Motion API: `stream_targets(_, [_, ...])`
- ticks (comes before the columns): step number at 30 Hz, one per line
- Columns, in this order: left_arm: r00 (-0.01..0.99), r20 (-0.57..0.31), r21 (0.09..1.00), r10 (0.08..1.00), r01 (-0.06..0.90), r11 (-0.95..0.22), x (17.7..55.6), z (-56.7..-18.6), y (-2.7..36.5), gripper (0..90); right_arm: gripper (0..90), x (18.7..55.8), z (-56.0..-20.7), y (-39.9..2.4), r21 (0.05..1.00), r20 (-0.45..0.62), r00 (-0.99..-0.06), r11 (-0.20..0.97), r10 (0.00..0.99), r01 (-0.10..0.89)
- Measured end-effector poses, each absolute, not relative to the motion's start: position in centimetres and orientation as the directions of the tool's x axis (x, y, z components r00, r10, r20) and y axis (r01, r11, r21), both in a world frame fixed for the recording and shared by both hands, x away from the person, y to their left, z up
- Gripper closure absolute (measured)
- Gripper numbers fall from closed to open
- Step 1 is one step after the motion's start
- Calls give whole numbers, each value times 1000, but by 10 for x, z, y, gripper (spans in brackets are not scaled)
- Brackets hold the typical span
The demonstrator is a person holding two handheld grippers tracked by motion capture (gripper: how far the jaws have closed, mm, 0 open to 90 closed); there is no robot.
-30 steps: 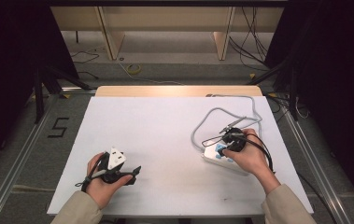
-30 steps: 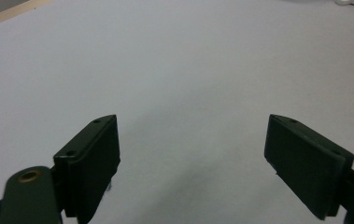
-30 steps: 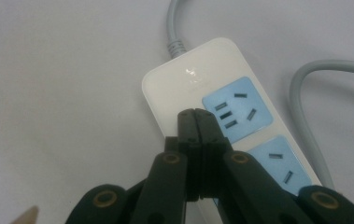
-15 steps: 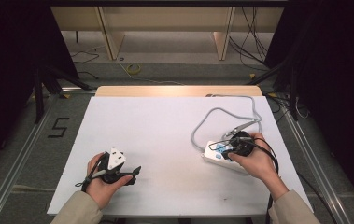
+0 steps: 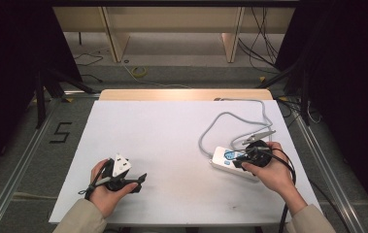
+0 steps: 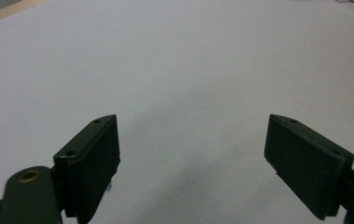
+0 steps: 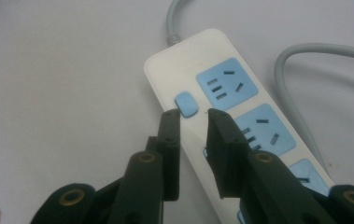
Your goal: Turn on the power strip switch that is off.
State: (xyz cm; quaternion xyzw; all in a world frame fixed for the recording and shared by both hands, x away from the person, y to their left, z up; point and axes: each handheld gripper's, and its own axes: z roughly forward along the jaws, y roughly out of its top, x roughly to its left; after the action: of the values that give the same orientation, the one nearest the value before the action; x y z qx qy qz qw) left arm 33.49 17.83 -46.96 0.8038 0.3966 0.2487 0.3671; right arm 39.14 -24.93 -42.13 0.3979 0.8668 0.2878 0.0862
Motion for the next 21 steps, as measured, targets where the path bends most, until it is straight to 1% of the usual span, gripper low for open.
stream_targets(8, [563,108,784,819,458,-419,335,-470,178,179,673,384,-425,-260,615,96,-658,475,747,629])
stream_targets(10, [564,111,784,819,457,-421,335,-470,178,179,644,383,-427,-262,626,97,-658,468,746,623])
stream_targets(14, [563,109,784,819,458,-419,335,-470,178,179,592,380,-429,-265,650,98,-664,458,741,606])
stream_targets(21, [562,108,786,820,457,-417,335,-470,178,179,539,375,-435,-267,671,87,-680,461,728,580])
